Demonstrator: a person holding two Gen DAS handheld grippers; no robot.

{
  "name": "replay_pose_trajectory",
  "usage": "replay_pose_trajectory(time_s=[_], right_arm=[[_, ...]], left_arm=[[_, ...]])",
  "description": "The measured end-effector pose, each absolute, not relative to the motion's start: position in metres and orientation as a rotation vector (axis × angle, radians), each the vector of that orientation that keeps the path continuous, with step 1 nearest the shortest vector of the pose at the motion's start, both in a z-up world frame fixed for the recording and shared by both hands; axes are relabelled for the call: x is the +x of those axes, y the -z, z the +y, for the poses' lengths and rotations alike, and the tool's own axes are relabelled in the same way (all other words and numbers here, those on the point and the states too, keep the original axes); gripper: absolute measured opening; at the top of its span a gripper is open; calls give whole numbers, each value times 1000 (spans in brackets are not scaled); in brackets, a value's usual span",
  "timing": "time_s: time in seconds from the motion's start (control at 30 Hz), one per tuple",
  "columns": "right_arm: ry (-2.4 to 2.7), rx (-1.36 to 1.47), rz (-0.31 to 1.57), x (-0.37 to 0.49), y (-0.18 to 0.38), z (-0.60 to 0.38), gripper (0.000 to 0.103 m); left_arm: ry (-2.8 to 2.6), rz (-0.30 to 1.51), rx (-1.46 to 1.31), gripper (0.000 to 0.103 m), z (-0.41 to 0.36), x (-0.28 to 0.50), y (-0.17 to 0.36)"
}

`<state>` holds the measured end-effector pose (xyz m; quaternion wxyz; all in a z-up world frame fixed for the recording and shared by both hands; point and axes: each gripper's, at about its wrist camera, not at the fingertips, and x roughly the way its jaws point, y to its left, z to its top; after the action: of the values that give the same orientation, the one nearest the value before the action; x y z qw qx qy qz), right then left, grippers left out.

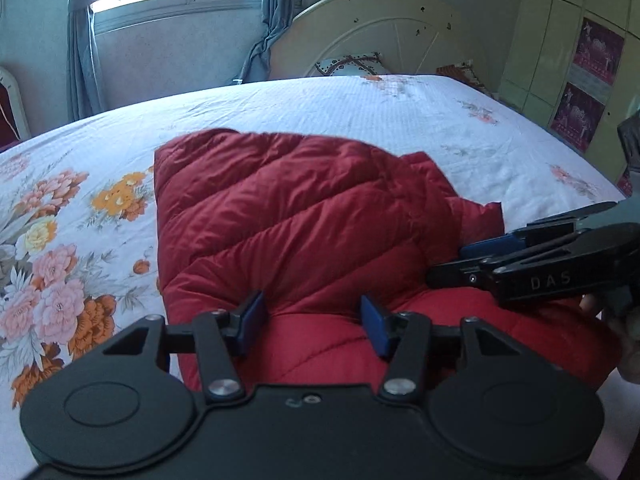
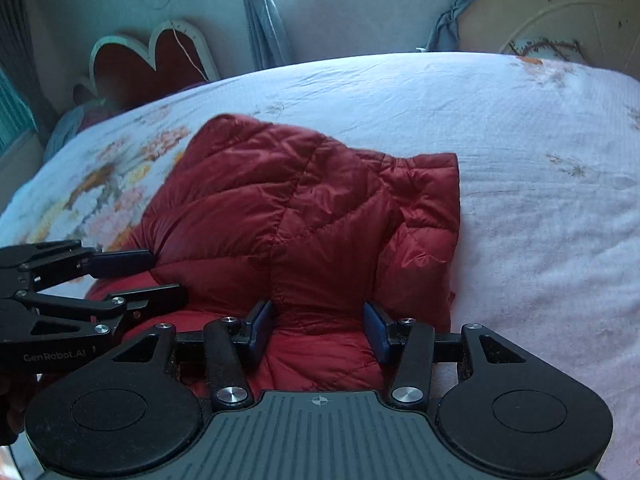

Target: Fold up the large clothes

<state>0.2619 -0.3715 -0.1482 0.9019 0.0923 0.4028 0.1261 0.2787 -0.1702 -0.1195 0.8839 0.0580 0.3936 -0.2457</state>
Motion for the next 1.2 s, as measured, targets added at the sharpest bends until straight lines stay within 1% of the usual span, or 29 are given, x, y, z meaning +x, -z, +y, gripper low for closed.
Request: replay_pose_trajectory(time_s=[0.17,0.27,0.43,0.53,0.57,0.63,0.73,0.87,1.07,1.2], right_arm=[[-252,178,839,263,149,-369,48],[-233,214,852,258,128,-375,48],[-304,230,790,211,87,-381,48],[-334,223,789,184,80,-378,48],[-337,218,793,176,80,-376,48],[-339,208,816,163,84,-369,24],[-338,203,833,151,93,-362,24],[-327,172,866,151,116,-353,24],[-321,136,887,158,153,-342,24],[-325,122,895,161,151,-339,24]], left_arm=[[521,833,125,53,-168,279,120],[514,850,116,51,-167,273,102],[542,846,25,51,-149,238,69],[543,856,14,49,-147,212,64],[544,866,8,48,-147,205,65],[539,880,10,46,-145,191,69],[520,885,36,44,-143,177,77],[509,890,86,46,-143,175,90],[503,894,121,47,-144,171,113],[498,920,92,46,-141,176,112]])
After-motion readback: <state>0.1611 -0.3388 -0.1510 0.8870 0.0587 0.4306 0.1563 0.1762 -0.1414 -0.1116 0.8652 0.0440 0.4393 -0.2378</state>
